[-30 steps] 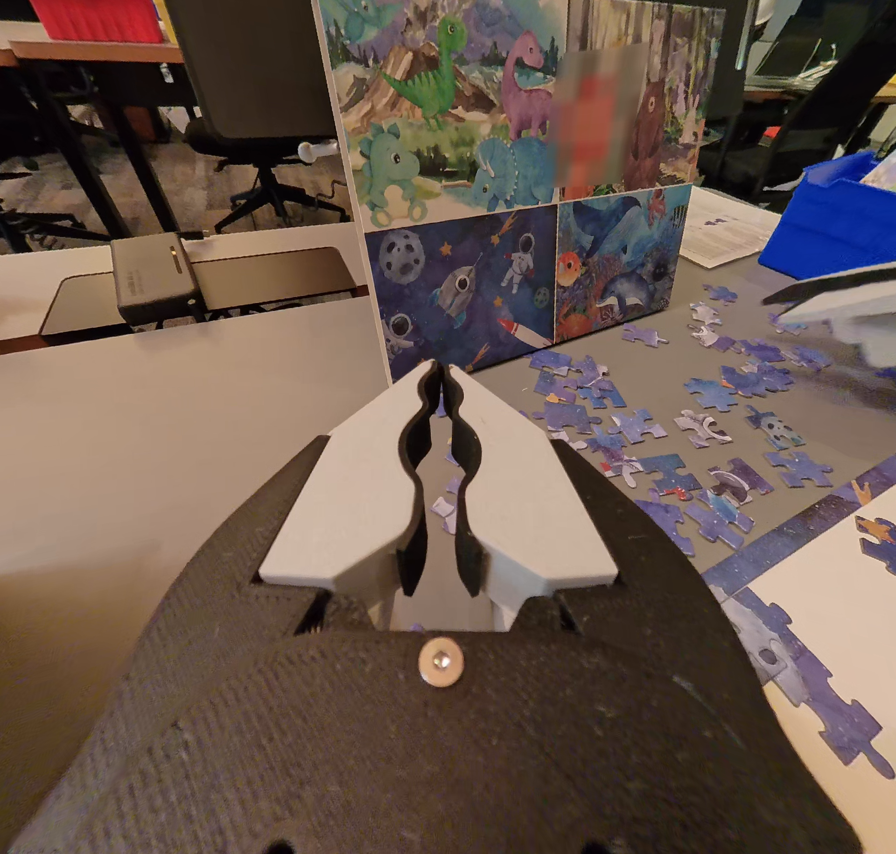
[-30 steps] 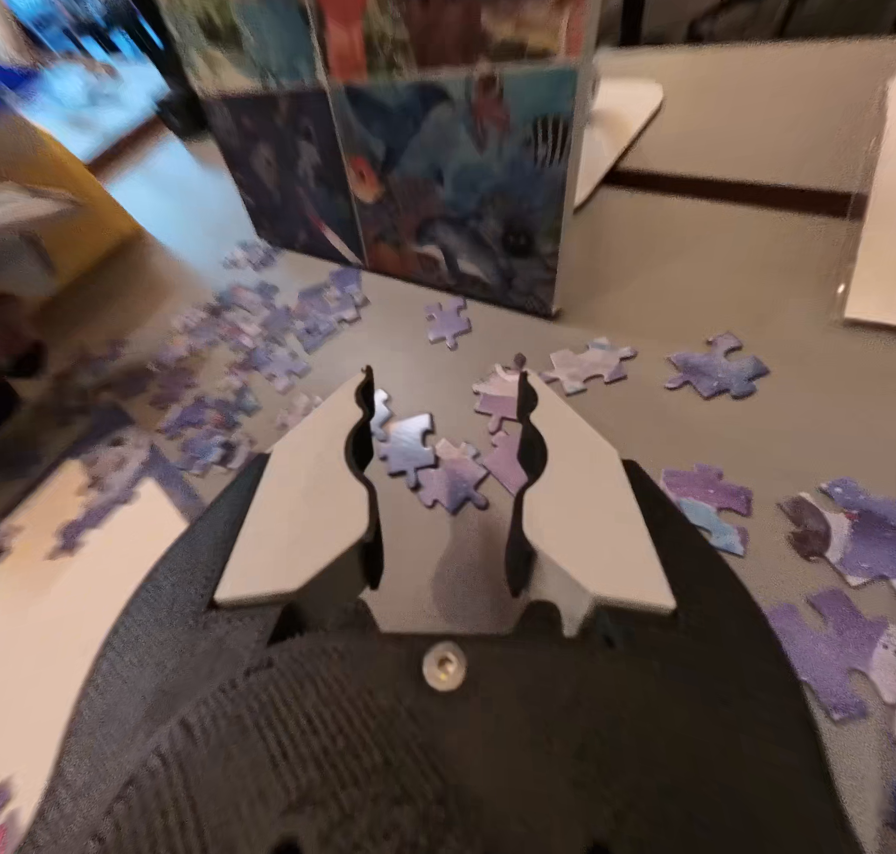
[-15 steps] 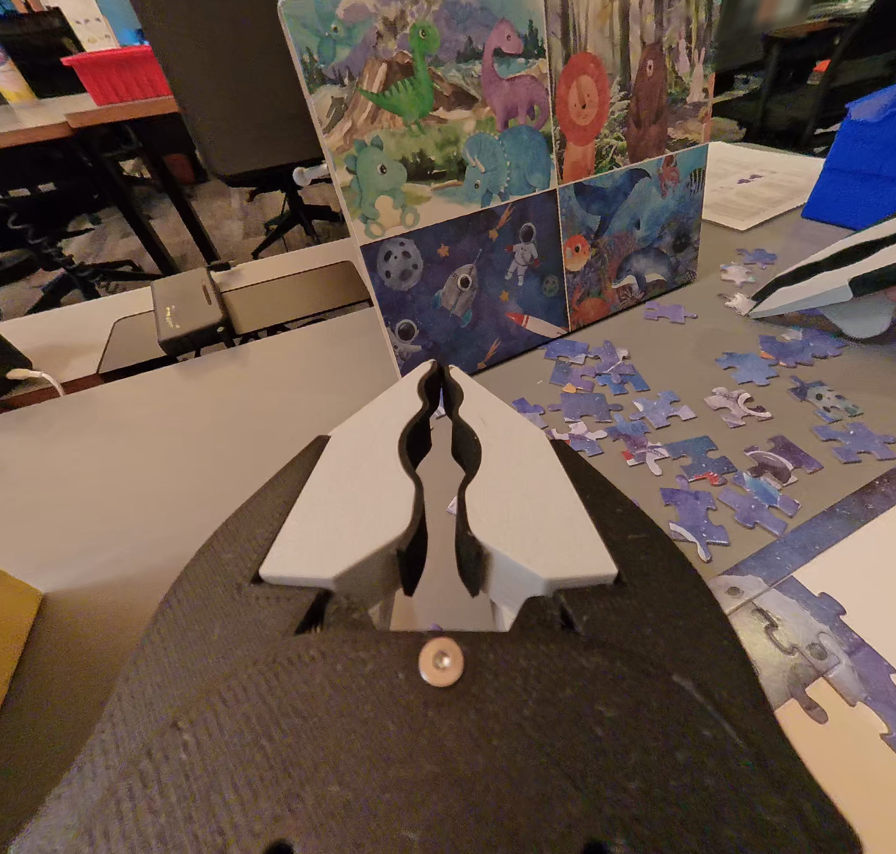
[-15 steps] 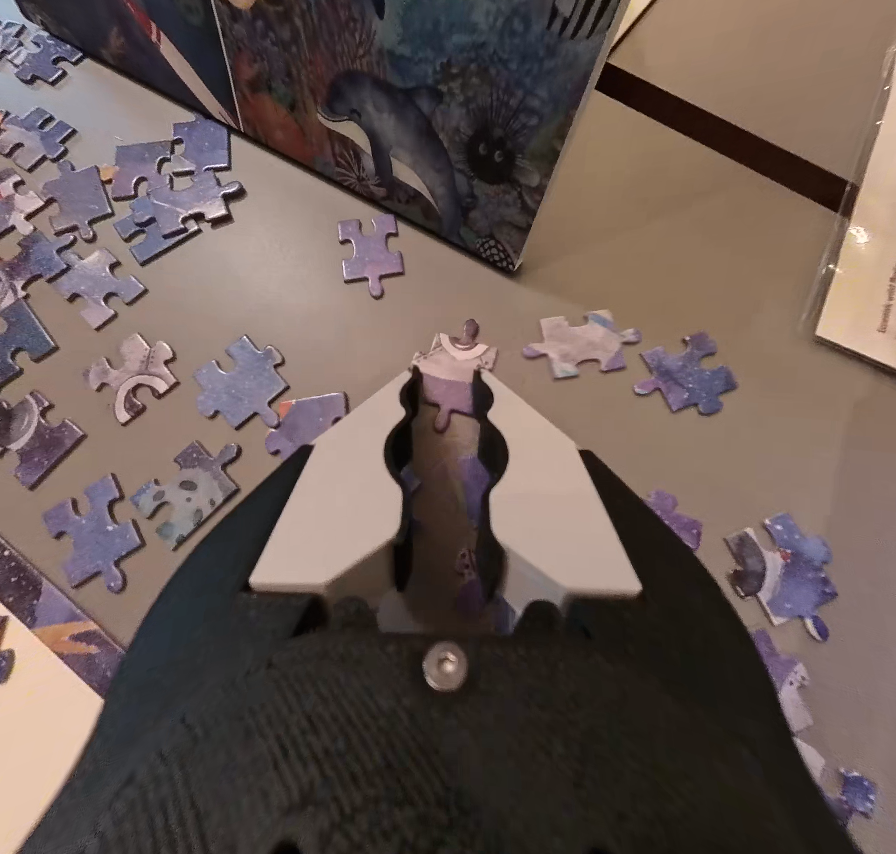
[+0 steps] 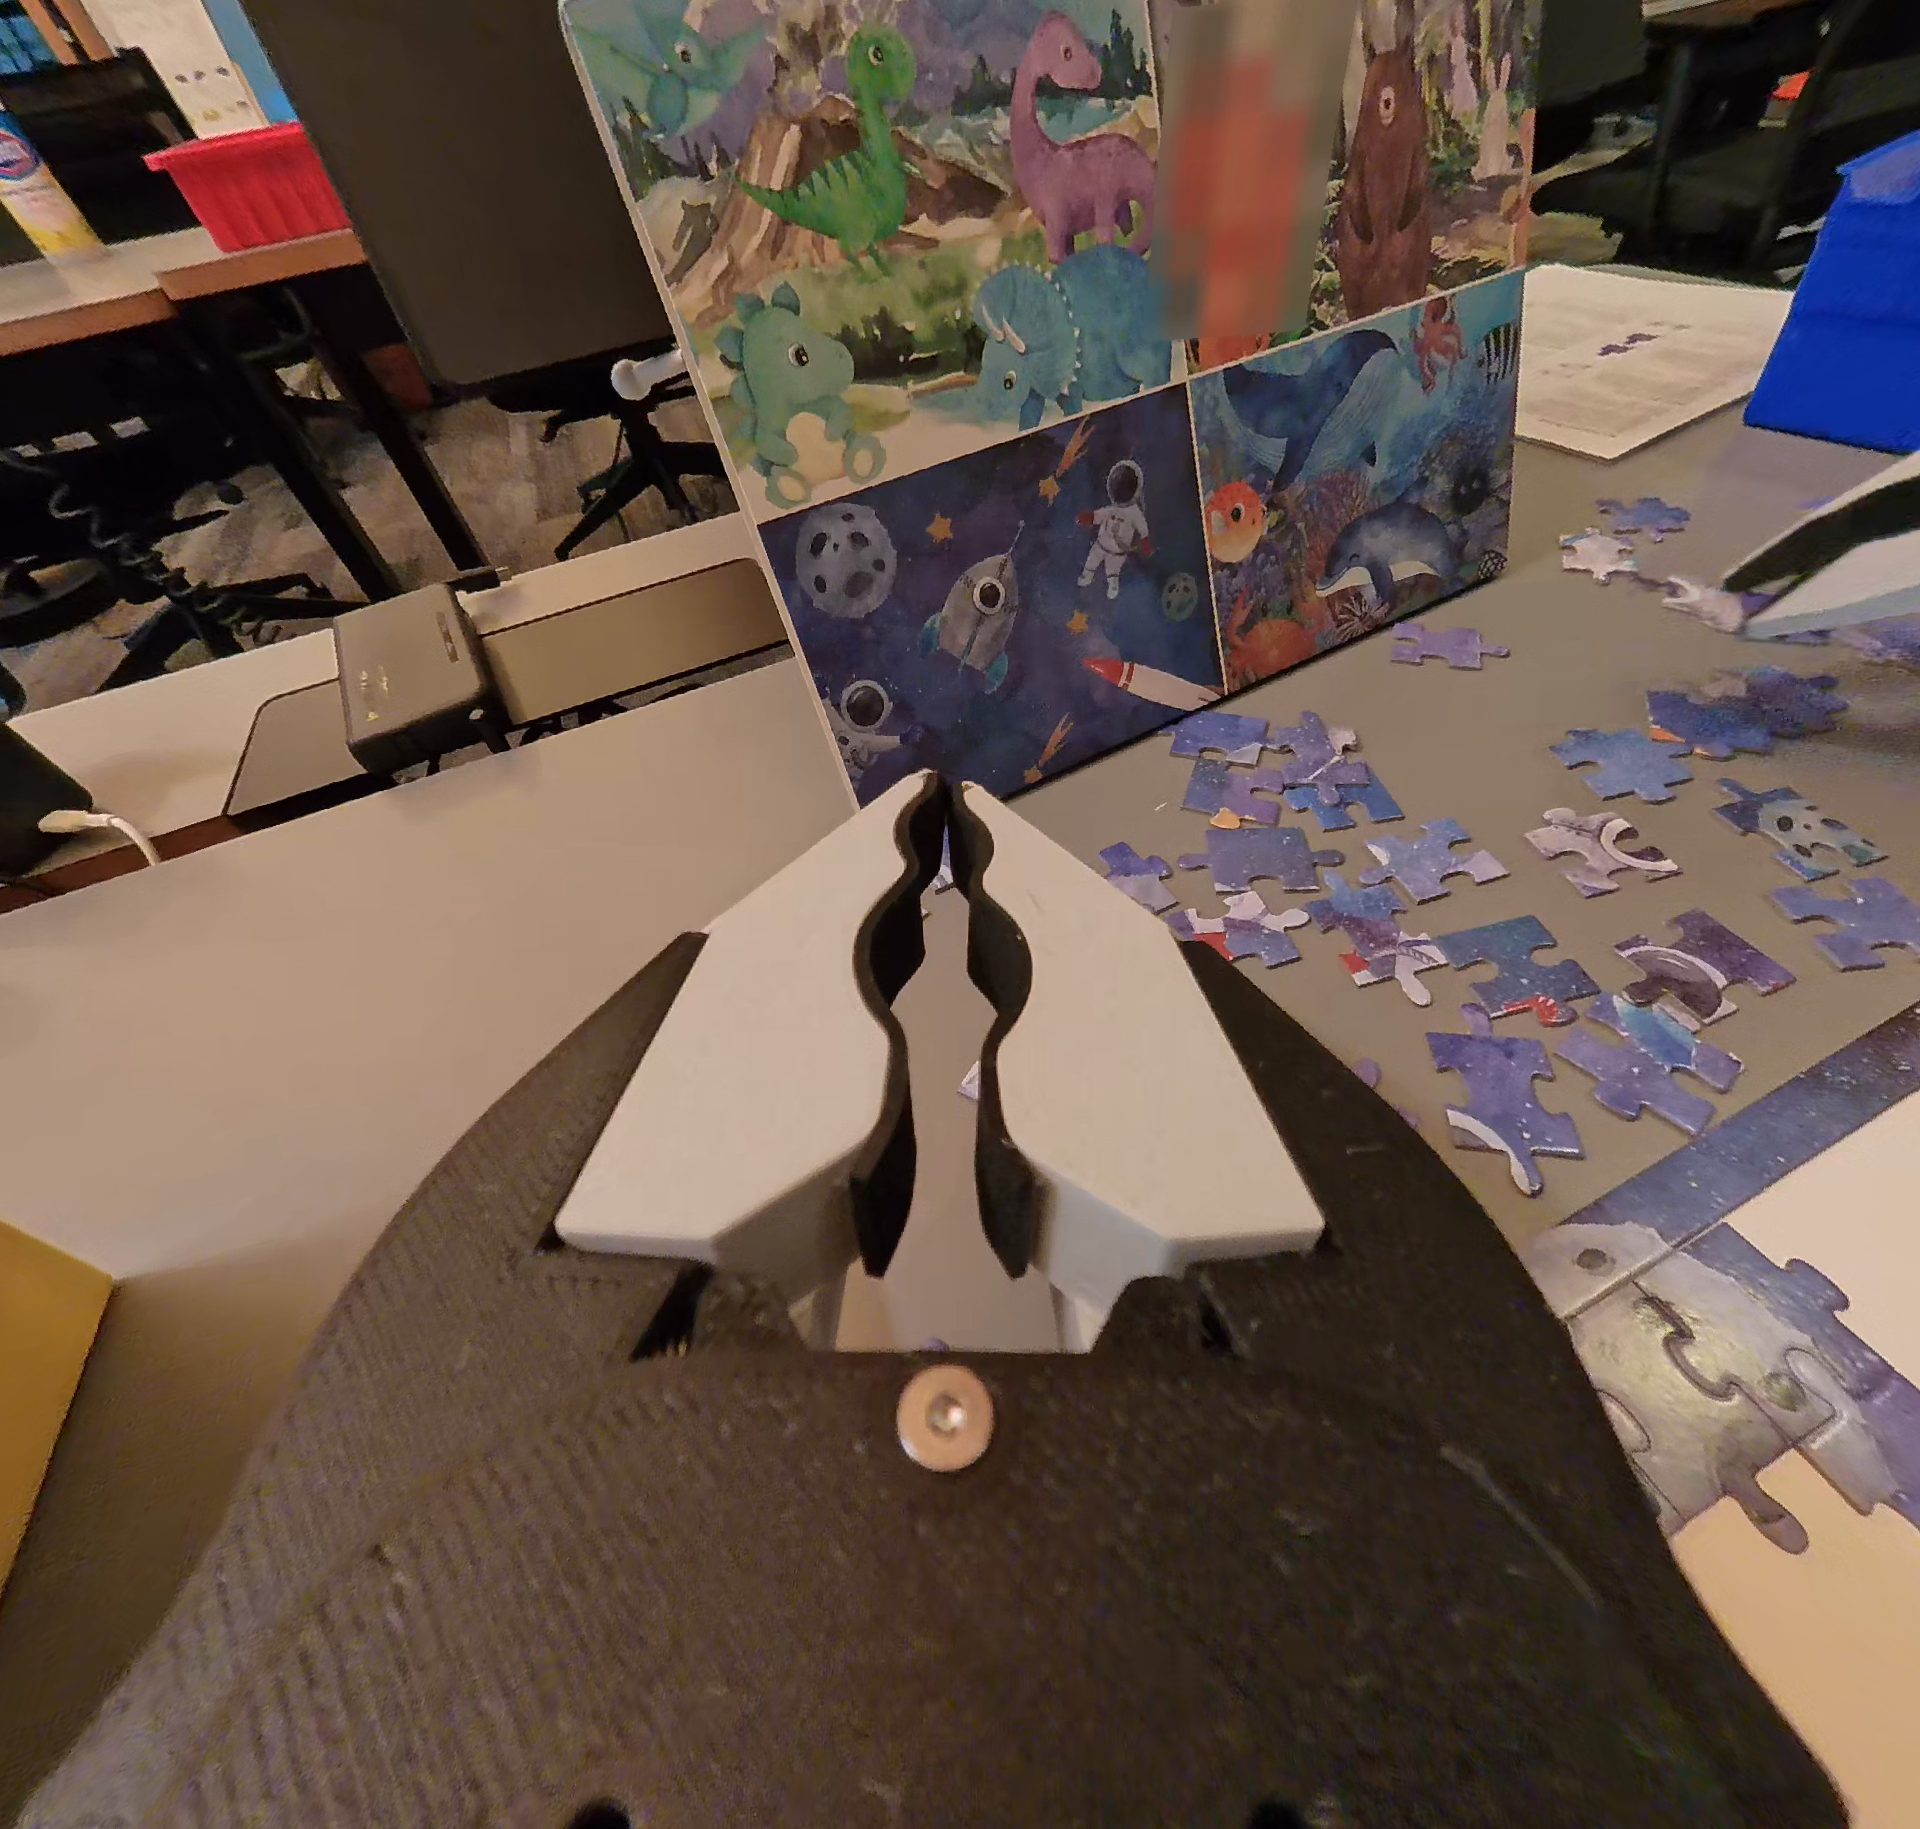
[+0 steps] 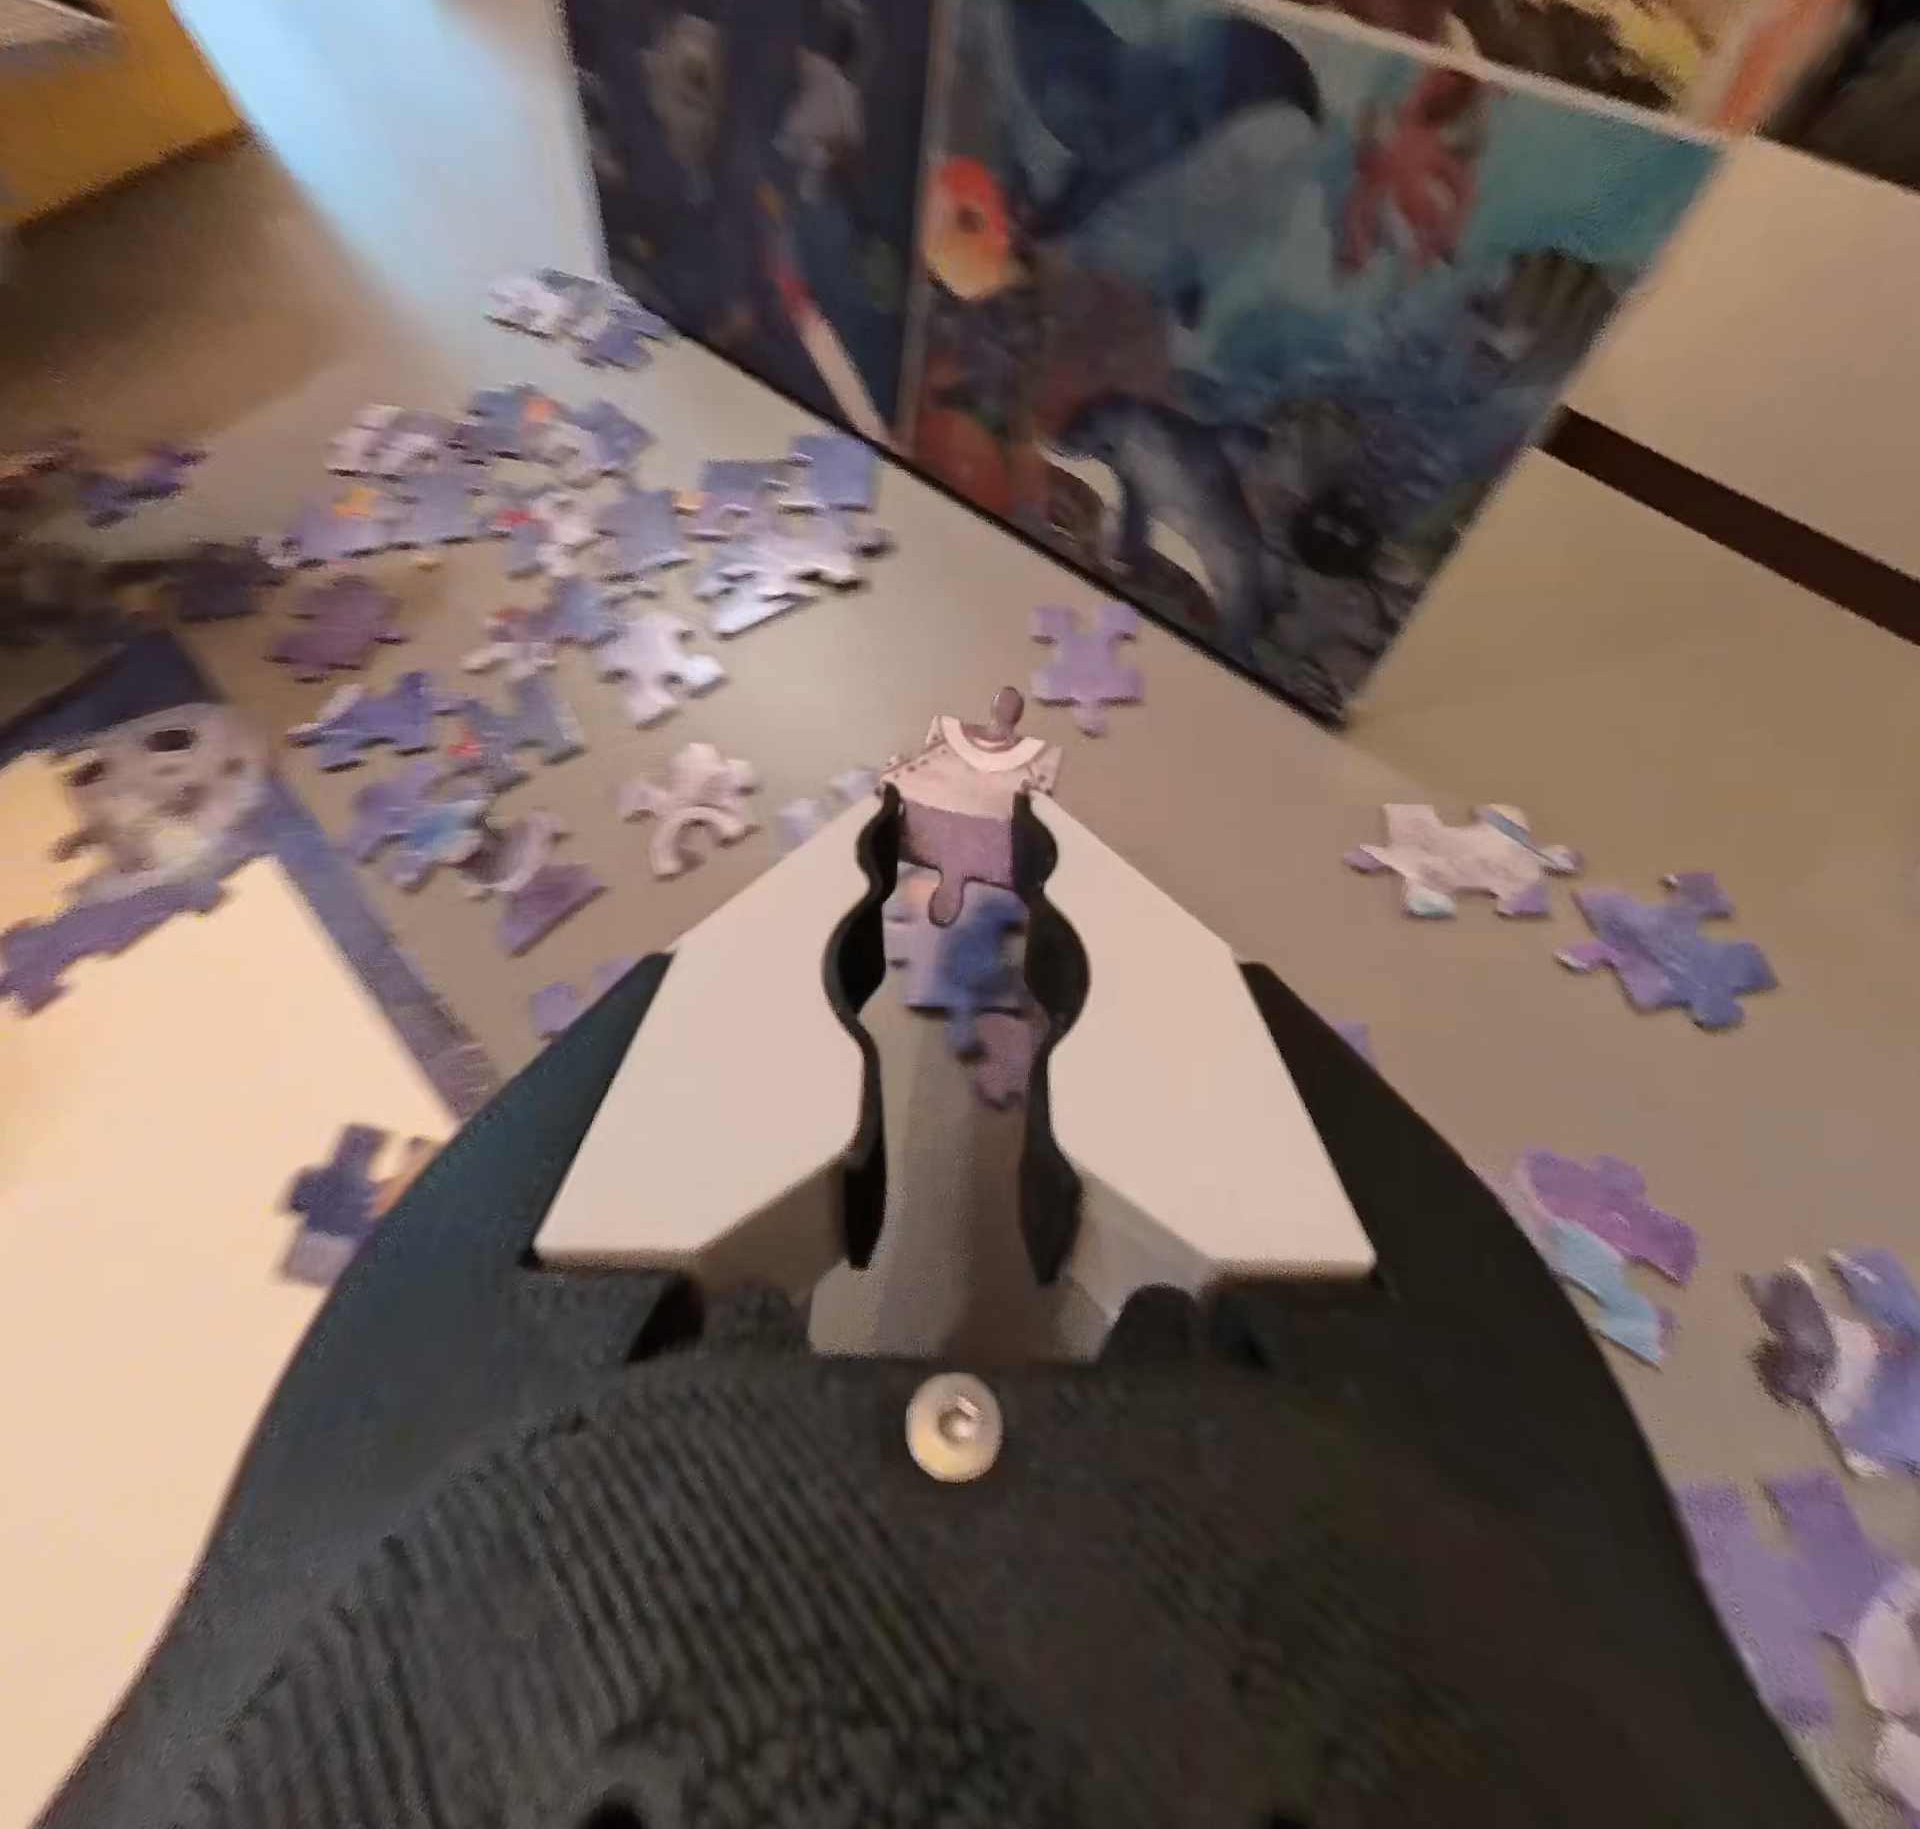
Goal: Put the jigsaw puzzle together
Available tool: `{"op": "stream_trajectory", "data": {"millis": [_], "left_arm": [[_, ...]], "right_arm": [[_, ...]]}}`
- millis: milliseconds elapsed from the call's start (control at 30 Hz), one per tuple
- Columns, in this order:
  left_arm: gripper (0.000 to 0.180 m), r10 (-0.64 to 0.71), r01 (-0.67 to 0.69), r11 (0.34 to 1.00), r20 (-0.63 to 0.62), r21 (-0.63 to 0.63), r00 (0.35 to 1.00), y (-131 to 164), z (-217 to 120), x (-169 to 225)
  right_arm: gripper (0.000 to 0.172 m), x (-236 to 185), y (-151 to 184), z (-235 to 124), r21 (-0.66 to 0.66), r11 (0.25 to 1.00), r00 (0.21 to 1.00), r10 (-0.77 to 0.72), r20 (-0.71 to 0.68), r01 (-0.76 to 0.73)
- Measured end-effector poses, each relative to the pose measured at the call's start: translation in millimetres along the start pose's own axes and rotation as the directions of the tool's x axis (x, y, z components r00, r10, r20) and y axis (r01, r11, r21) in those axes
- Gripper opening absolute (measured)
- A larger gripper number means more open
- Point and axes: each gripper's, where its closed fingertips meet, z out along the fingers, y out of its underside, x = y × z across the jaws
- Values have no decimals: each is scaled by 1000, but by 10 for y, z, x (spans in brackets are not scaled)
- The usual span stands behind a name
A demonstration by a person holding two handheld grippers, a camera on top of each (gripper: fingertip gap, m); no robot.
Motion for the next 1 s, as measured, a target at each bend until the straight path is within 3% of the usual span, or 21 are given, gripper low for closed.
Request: {"op": "stream_trajectory", "data": {"millis": [200,367,533,833,1000], "left_arm": [[0,-1,1,1000,-2,-19,1000,61,33,0],[0,-1,1,1000,-3,-25,1000,81,43,-2],[0,3,-3,1000,-2,-27,1000,82,43,-1],[0,12,-12,999,-7,-43,1000,120,71,23],[0,16,-15,999,20,-51,1000,151,79,-51]], "right_arm": [[19,-1173,-191,-123,109,980,940,-191,282,166],[20,-1868,-68,-62,105,961,867,-277,414,257],[20,-2172,113,21,50,973,829,-220,513,227],[20,-2354,264,154,-6,965,832,-224,508,263],[20,-2557,196,317,-52,982,857,-133,499,182]]}}
